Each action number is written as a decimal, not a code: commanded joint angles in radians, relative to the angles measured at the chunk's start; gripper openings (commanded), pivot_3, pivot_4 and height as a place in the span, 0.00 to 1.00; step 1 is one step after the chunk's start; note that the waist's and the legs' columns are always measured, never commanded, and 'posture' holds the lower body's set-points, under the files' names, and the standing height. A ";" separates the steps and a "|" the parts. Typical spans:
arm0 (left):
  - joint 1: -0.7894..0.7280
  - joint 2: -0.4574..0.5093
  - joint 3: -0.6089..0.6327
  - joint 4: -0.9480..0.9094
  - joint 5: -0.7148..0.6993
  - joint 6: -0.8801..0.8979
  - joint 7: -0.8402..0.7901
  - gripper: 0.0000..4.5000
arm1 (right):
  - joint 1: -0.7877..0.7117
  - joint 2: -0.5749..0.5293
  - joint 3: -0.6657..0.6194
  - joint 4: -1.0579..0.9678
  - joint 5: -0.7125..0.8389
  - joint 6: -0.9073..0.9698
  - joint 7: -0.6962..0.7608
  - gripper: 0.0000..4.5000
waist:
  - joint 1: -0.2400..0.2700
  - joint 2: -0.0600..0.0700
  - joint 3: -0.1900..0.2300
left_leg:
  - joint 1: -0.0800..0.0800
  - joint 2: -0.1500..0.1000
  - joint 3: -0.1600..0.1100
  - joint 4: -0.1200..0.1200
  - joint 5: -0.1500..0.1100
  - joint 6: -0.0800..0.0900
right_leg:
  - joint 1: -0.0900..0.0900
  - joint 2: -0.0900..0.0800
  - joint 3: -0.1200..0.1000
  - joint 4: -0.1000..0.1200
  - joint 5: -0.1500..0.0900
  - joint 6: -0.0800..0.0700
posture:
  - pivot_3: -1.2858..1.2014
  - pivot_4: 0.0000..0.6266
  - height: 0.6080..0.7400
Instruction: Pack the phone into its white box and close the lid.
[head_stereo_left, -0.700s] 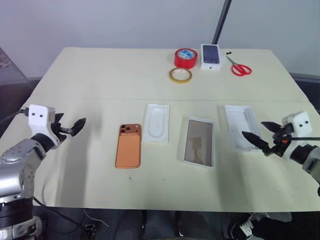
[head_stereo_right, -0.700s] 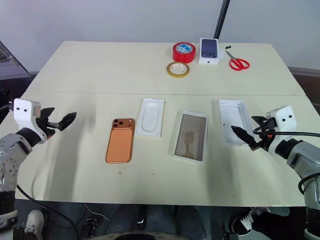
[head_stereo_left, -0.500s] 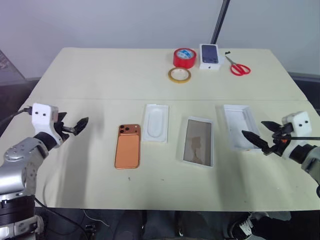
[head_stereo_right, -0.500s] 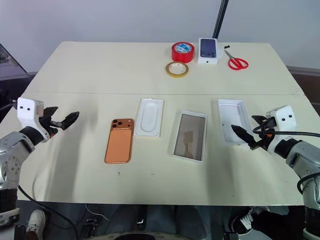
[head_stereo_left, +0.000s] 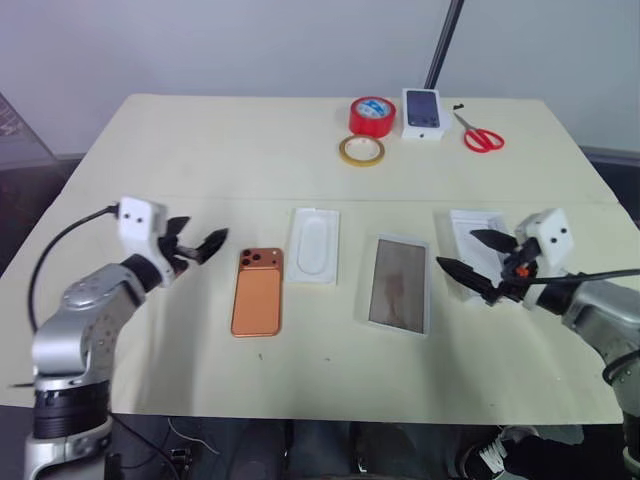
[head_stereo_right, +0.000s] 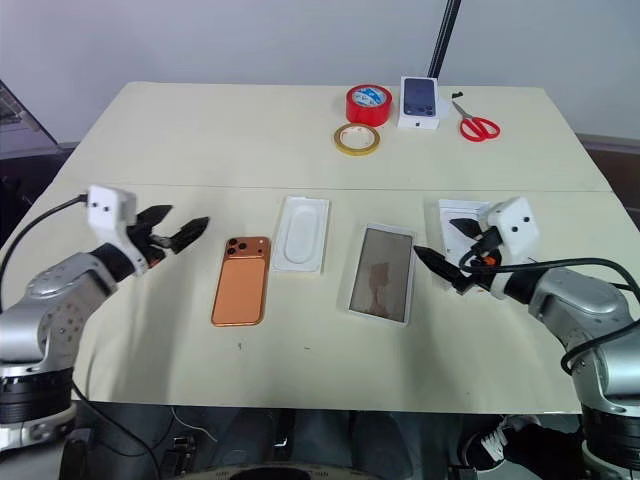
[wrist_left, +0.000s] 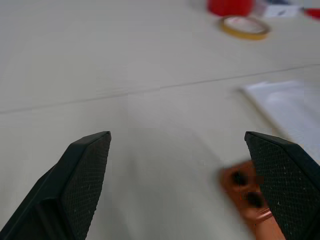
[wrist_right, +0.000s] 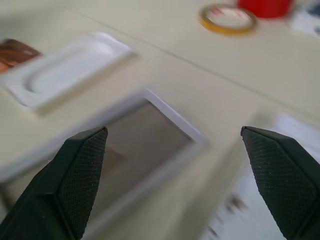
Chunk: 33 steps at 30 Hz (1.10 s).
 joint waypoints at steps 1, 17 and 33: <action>-0.062 -0.037 -0.082 -0.069 -0.036 0.125 0.051 1.00 | -0.038 -0.013 0.056 -0.092 0.001 0.012 -0.014 0.99 | -0.001 0.000 0.000 | 0.000 0.000 0.000 0.000 0.000 0.000 | 0.000 0.000 0.000 0.000 0.000 0.000 | 0.52 0.24 0.77; -0.435 -0.306 -0.071 0.259 -0.020 0.588 0.329 1.00 | -0.046 -0.032 0.150 -0.205 -0.004 0.054 -0.045 0.99 | 0.000 -0.001 0.000 | -0.001 0.000 -0.001 0.003 0.000 0.000 | 0.000 0.003 -0.001 0.001 0.000 0.000 | 0.52 0.24 0.77; -0.540 -0.404 0.044 0.490 -0.023 0.594 0.328 0.01 | -0.039 -0.227 0.406 -0.297 -0.091 0.205 0.004 1.00 | 0.003 -0.002 0.000 | -0.001 -0.001 -0.002 0.004 0.000 0.000 | 0.000 0.001 -0.001 0.001 0.000 0.001 | 0.52 0.24 0.77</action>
